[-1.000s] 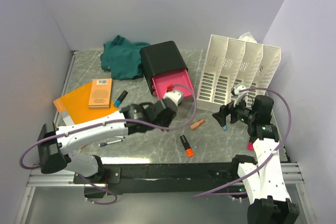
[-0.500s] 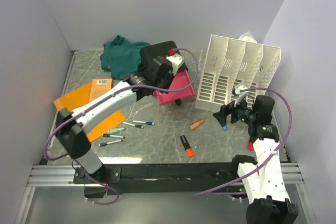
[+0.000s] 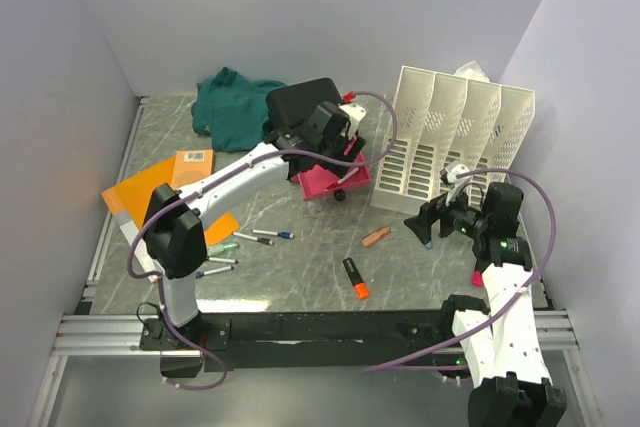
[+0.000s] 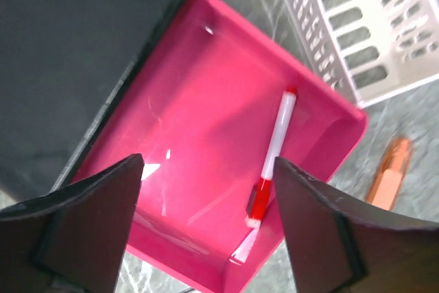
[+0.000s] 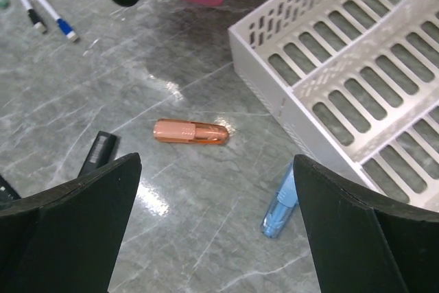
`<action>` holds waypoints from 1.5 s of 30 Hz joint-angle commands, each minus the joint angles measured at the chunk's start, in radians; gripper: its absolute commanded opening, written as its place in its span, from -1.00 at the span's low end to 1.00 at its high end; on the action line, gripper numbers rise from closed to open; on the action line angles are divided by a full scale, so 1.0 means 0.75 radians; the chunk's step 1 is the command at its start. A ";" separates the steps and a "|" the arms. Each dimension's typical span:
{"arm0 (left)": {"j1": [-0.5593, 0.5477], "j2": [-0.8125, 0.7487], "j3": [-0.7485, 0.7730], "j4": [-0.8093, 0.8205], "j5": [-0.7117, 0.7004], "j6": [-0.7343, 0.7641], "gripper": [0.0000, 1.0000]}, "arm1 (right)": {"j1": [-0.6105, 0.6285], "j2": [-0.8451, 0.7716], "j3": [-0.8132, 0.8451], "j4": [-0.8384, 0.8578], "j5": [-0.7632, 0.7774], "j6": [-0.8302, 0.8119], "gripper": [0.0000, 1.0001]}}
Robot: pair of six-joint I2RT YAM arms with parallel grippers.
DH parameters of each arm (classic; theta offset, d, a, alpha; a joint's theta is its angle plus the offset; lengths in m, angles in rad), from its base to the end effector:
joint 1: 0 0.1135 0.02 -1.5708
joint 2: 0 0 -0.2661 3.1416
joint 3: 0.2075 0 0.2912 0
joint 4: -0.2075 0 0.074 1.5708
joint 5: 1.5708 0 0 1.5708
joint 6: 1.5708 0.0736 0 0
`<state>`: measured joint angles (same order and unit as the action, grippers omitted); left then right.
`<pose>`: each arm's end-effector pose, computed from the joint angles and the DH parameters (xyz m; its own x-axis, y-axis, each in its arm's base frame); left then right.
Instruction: Organize the desk
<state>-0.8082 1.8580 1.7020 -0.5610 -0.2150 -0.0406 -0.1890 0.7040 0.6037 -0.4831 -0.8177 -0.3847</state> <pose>0.3541 -0.3479 0.2878 -0.4777 0.4426 -0.7589 0.5764 0.8098 0.1095 0.2168 0.0132 0.2484 -0.3253 -0.1991 -0.9244 -0.6383 0.7675 0.0593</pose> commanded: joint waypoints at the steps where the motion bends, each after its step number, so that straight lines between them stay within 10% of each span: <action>1: 0.004 -0.149 0.073 0.083 -0.016 -0.072 0.74 | -0.002 -0.004 0.056 -0.069 -0.145 -0.119 0.99; 14: 0.196 -1.270 -1.066 0.300 -0.081 -0.422 0.99 | 0.871 0.515 0.709 -0.378 0.270 -0.283 1.00; 21: 0.200 -1.722 -1.279 0.110 -0.341 -0.561 0.99 | 1.374 1.010 1.113 -0.379 0.540 -0.111 0.99; 45: 0.202 -1.993 -1.326 0.132 -0.507 -0.588 0.99 | 1.567 1.996 1.668 -0.407 0.777 -0.092 0.30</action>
<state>-0.6613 0.3801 0.7082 -0.4908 -0.5892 -0.4698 0.9775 2.1765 1.8126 -0.7601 -0.2512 -0.4385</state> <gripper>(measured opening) 0.995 0.670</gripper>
